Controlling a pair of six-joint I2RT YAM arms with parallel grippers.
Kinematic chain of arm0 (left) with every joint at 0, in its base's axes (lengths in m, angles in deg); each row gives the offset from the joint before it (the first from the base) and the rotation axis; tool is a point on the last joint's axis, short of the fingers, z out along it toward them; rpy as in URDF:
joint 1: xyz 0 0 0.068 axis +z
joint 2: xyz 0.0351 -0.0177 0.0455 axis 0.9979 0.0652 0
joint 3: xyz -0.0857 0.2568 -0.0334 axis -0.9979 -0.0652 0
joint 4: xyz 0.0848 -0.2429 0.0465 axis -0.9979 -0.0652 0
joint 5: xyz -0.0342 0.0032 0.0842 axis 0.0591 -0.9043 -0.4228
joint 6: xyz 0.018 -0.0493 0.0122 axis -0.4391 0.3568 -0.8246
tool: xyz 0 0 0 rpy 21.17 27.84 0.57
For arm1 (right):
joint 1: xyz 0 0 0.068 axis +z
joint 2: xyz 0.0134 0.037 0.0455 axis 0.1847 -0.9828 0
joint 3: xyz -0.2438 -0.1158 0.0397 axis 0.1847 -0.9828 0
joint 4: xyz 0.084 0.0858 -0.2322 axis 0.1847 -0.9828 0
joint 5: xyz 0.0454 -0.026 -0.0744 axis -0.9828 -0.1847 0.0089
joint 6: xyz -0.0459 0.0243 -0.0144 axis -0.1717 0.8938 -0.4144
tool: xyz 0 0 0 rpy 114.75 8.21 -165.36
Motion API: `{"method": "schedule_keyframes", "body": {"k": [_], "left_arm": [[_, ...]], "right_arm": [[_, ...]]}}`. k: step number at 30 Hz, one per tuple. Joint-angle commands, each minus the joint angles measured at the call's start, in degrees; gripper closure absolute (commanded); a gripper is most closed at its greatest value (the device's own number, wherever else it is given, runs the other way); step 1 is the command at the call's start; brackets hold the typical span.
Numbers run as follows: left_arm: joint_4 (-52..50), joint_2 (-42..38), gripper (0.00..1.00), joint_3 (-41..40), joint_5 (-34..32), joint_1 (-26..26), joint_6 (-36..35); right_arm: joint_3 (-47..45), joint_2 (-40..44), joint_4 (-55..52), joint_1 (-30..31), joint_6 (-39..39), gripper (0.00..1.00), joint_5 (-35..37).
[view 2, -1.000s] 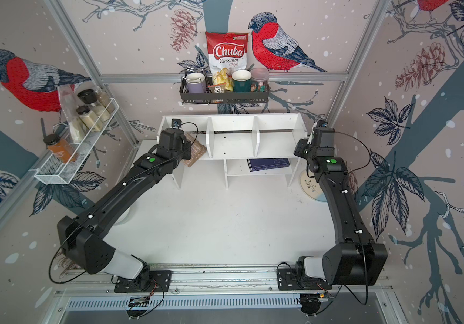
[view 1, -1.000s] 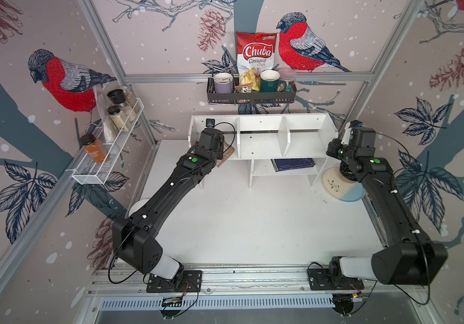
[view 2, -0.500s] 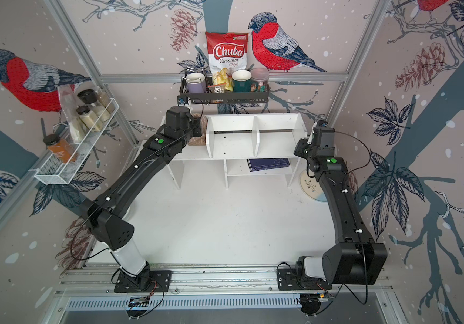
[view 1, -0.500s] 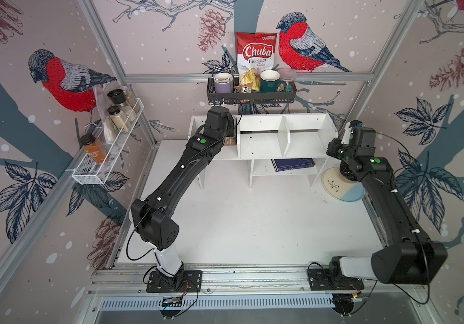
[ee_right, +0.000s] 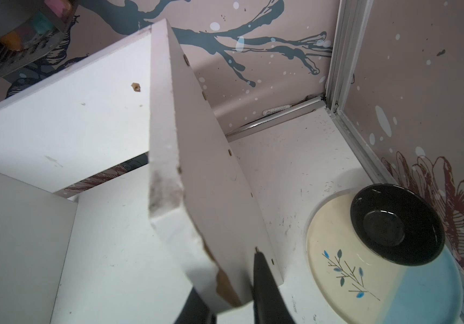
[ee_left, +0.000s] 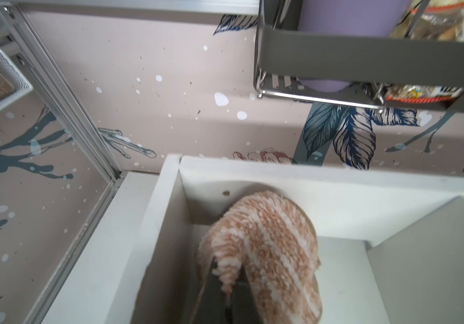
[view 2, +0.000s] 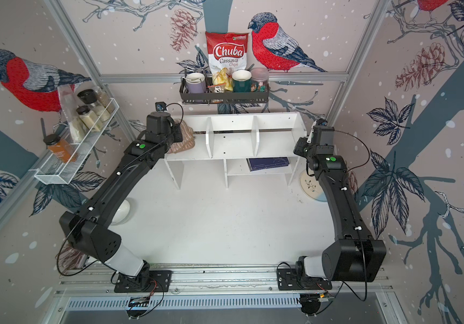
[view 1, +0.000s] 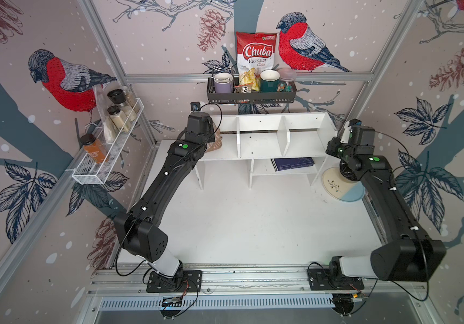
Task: Wipe the bookshelf clean with a cloth
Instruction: Wipe the dust from the shelf.
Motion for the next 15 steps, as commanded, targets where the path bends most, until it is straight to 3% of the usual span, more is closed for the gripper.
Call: {"method": "schedule_keyframes", "body": {"k": [1, 4, 8, 15], "left_arm": [[3.8, -2.6, 1.0, -4.3, -1.4, -1.8, 0.9], [3.9, -3.4, 1.0, -7.2, -2.1, -3.4, 0.8], [5.4, -2.8, 1.0, -9.3, 2.6, -4.8, 2.5], [5.4, 1.9, 1.0, -1.8, 5.0, -6.0, 4.2]], "right_arm": [[-0.9, -0.3, -2.1, 0.3, 6.6, 1.0, -7.3], [-1.5, 0.1, -2.0, 0.3, 6.5, 1.0, -7.3], [-1.6, 0.3, -2.0, 0.3, 6.5, 1.0, -7.3], [-1.3, -0.1, -2.2, 0.4, 6.6, 1.0, -7.6]]}}
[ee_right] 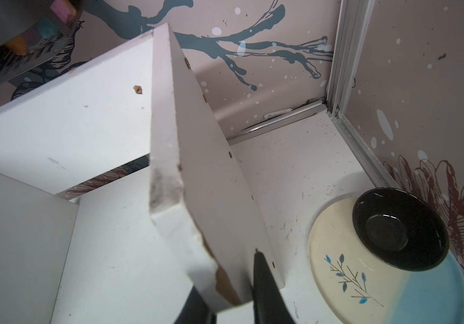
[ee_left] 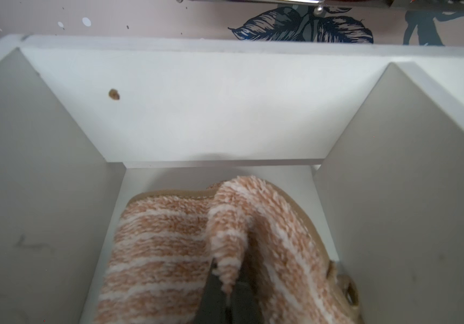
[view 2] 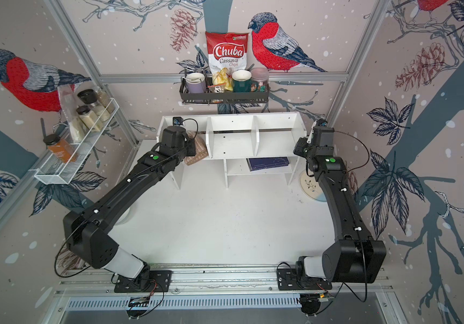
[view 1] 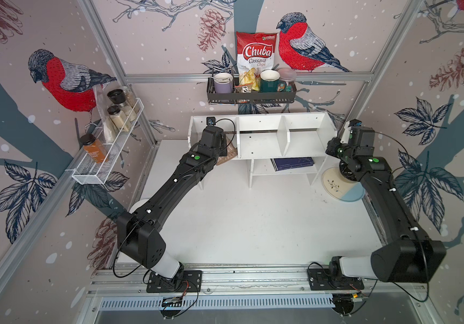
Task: Wipe the bookshelf clean with a cloth
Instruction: Wipe the dust from the shelf.
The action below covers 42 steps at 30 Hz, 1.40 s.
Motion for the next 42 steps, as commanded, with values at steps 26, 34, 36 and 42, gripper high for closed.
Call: {"method": "schedule_keyframes", "body": {"k": [26, 34, 36, 42], "left_arm": [[-16.4, 4.9, 1.0, 28.8, -10.2, 9.9, -5.9], [-20.4, 8.7, 1.0, 30.9, -11.1, 10.3, -6.2], [-19.9, 10.0, 1.0, 31.5, -9.5, 10.3, -5.7], [-19.6, 14.8, 1.0, 36.6, -1.7, 10.3, -3.5]], "right_arm": [[2.1, -1.9, -5.0, 0.5, 5.8, 1.0, -7.8], [2.0, -1.9, -5.1, 0.5, 5.6, 1.0, -7.9], [1.8, -1.7, -5.1, 0.4, 5.3, 1.0, -7.7], [1.7, -1.6, -5.3, 0.4, 5.1, 1.0, -7.7]]}}
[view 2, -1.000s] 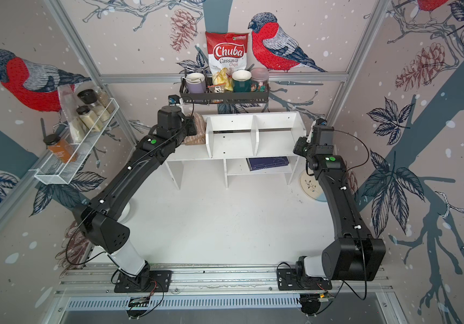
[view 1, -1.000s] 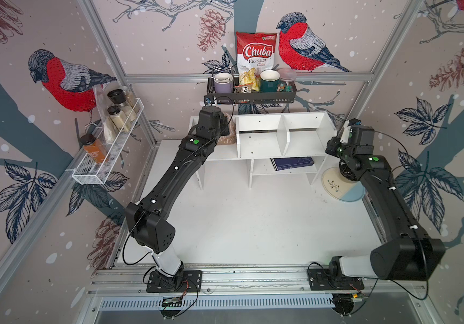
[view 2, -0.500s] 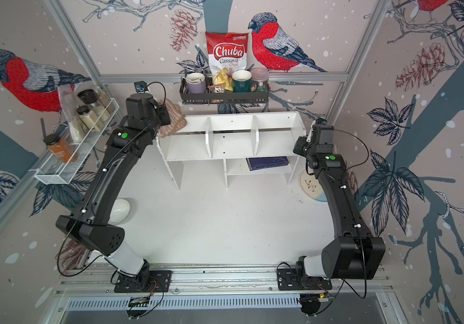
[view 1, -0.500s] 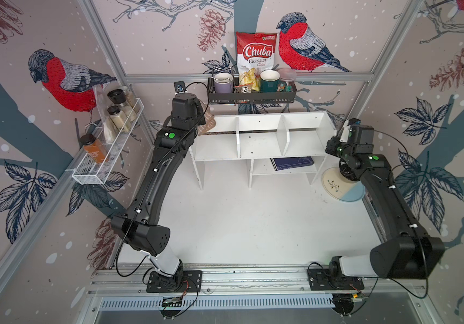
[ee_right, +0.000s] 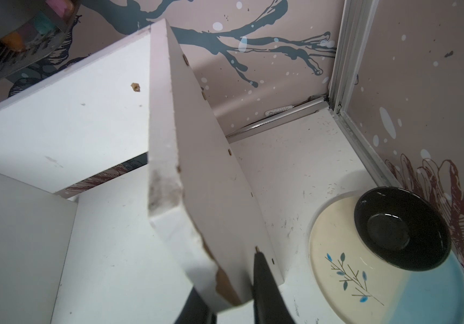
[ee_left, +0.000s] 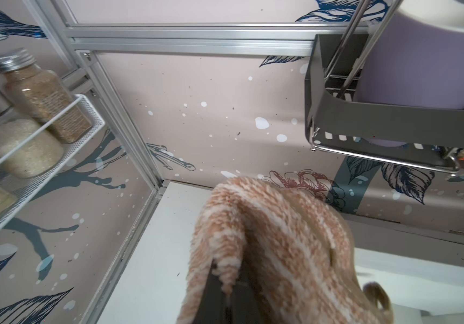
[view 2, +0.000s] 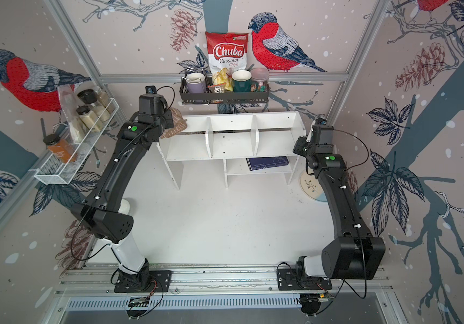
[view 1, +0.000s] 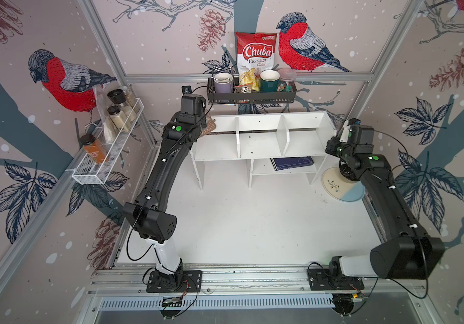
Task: Wipe the bookshelf clean with a cloth
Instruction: Wipe the dust from the shelf.
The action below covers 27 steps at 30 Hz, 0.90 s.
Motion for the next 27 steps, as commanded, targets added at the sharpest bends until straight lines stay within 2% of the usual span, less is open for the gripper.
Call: {"method": "schedule_keyframes", "body": {"k": [1, 7, 15, 17, 22, 27], "left_arm": [[0.7, 1.4, 1.0, 2.1, 6.2, 0.0, 2.3], [6.3, 1.4, 1.0, 1.9, 14.1, -2.4, 5.6], [10.5, 1.5, 1.0, 1.9, 20.3, -9.8, 1.0], [9.2, 1.3, 1.0, 1.7, 19.2, -11.8, -2.5], [5.5, -1.1, 1.0, -1.3, 16.8, -14.0, -6.3], [4.7, -6.7, 1.0, -8.6, 20.2, -16.1, -8.7]], "right_arm": [[-0.4, -0.1, -3.5, 0.3, 5.2, 1.0, -7.5], [-0.2, -0.3, -3.6, 0.3, 4.9, 1.0, -7.5], [-0.1, 0.0, -4.0, 0.3, 4.8, 1.0, -7.1], [-0.3, 0.2, -4.0, 0.3, 4.7, 1.0, -7.0], [-0.8, 0.3, -3.7, 0.3, 4.9, 1.0, -7.0], [-1.3, 0.4, -3.3, 0.3, 5.1, 1.0, -7.0]]}}
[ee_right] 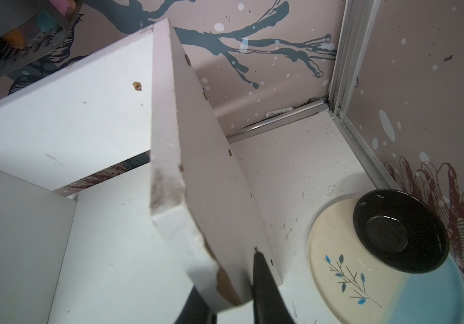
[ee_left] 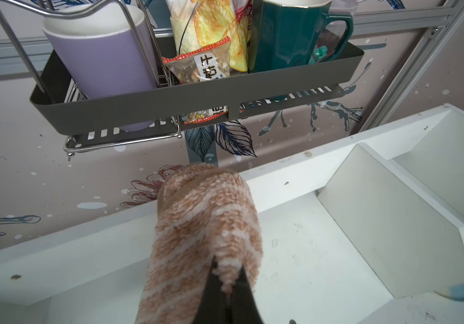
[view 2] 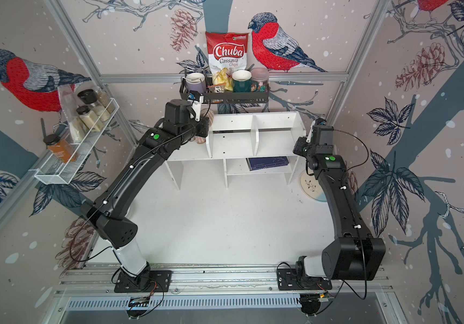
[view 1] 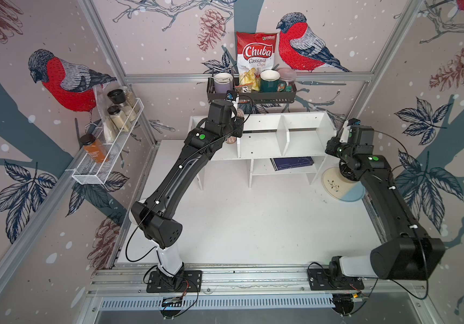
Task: Wipe the bookshelf clean with a cloth
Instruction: Wipe the dust from the shelf.
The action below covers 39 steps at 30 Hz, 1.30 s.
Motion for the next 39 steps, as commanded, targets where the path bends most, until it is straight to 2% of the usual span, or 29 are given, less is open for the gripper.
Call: {"method": "schedule_keyframes", "body": {"k": [1, 5, 9, 11, 17, 20, 24, 29, 34, 39], "left_arm": [[-1.0, -3.5, 1.0, -4.3, 4.0, -1.3, -2.9], [-1.2, -5.3, 1.0, -7.2, 6.6, -2.1, -2.2], [-0.7, -3.2, 1.0, -3.6, 5.2, -2.1, -1.9], [-1.7, -0.3, 1.0, 0.8, 2.9, -2.1, -2.1], [-10.1, 13.8, 1.0, 24.3, -3.4, -2.1, -1.8], [-9.4, 17.5, 1.0, 28.4, -5.7, -2.0, -0.1], [-8.5, 17.1, 1.0, 25.3, -1.2, -2.8, 5.4], [-1.2, 12.7, 1.0, 11.8, 1.9, -6.3, 7.4], [3.8, 10.1, 1.0, -0.4, 4.2, -7.1, 12.6], [4.9, 10.0, 1.0, -3.5, 5.6, -8.6, 14.1]], "right_arm": [[-0.7, 0.0, -4.0, 0.3, 5.8, 1.0, -7.0], [-1.3, 0.1, -3.5, 0.3, 6.0, 1.0, -6.9], [-1.0, -0.4, -3.8, 0.3, 6.0, 1.0, -6.8], [-0.9, -0.3, -4.1, 0.3, 6.0, 1.0, -6.6], [-0.6, 0.2, -4.8, 0.3, 6.0, 1.0, -6.6], [-0.4, 0.1, -5.2, 0.3, 6.0, 1.0, -6.2], [-0.4, 0.3, -5.3, 0.2, 5.8, 1.0, -6.1], [-0.5, 0.1, -5.1, 0.2, 5.8, 1.0, -6.2], [-0.8, 0.2, -5.1, 0.0, 5.8, 1.0, -6.3], [-0.4, 0.2, -5.2, -0.1, 5.8, 1.0, -6.4]]}}
